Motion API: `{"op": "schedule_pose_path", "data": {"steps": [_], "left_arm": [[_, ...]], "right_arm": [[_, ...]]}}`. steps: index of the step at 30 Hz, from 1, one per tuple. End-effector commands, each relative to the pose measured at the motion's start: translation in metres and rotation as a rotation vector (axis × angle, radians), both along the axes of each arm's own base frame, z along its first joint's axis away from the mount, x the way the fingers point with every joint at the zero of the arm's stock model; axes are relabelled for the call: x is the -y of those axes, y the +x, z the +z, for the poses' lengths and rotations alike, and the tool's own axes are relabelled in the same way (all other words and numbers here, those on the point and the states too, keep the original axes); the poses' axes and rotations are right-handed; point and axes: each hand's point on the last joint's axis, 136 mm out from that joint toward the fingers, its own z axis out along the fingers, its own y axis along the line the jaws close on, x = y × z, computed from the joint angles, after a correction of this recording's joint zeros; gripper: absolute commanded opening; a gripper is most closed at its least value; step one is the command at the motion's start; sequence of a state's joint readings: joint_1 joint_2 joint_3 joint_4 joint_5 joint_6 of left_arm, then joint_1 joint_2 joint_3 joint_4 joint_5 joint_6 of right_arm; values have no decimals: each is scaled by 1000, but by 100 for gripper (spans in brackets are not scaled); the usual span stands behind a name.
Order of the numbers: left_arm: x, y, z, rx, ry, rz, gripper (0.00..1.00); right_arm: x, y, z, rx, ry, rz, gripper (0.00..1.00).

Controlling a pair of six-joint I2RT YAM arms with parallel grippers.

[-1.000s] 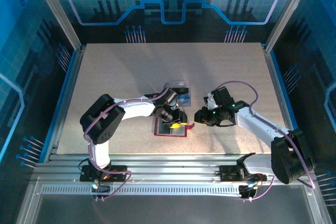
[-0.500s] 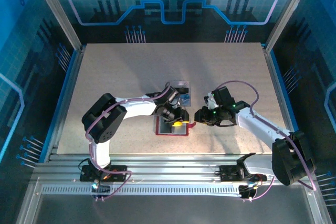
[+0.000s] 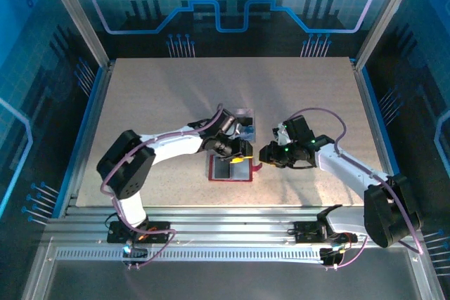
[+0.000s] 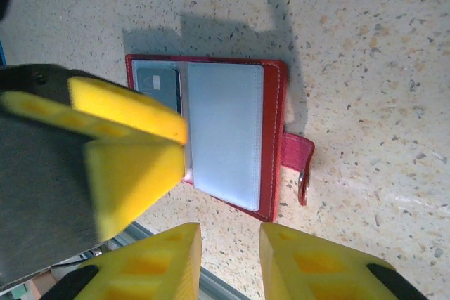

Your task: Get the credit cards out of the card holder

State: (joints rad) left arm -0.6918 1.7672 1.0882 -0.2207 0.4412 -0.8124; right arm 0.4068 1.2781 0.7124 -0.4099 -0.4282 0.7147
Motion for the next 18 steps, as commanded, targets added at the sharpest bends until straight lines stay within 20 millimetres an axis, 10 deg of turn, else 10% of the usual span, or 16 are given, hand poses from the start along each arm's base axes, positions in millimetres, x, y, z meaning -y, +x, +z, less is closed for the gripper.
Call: {"op": "schedule_pose_path", "data": {"steps": [1,18], "left_arm": [[-22,-2,4,9,20,32,45],[-102,-21,-3,-7,30,178,45]], "right_arm": [[-12,2,1,-13,26,13,28],[-93,9,-11,-48,13,168,28]]}}
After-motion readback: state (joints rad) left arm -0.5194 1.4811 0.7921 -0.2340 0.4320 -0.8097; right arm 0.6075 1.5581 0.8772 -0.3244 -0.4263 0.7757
